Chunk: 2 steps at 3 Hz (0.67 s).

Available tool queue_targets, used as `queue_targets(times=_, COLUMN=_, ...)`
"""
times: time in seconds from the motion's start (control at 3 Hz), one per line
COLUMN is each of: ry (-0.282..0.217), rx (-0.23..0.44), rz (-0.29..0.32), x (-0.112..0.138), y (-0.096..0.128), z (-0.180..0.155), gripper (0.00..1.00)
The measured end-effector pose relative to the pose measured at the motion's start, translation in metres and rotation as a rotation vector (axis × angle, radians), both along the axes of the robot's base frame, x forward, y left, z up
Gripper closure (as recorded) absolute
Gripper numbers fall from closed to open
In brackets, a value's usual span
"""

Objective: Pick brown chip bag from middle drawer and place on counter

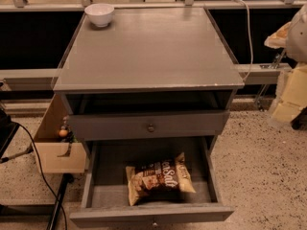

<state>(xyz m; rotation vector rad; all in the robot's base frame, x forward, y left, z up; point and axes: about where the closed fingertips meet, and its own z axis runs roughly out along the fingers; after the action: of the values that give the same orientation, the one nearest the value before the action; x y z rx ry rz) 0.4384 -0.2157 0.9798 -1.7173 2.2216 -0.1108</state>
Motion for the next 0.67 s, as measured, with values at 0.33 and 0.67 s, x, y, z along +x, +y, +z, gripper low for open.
queue_targets(times=0.33, ry=0.000, rx=0.000, rz=0.000, x=0.000, y=0.000, z=0.000, gripper=0.00)
queue_targets(times=0.67, ry=0.001, rx=0.036, rz=0.002, x=0.001, y=0.004, z=-0.016, gripper=0.00)
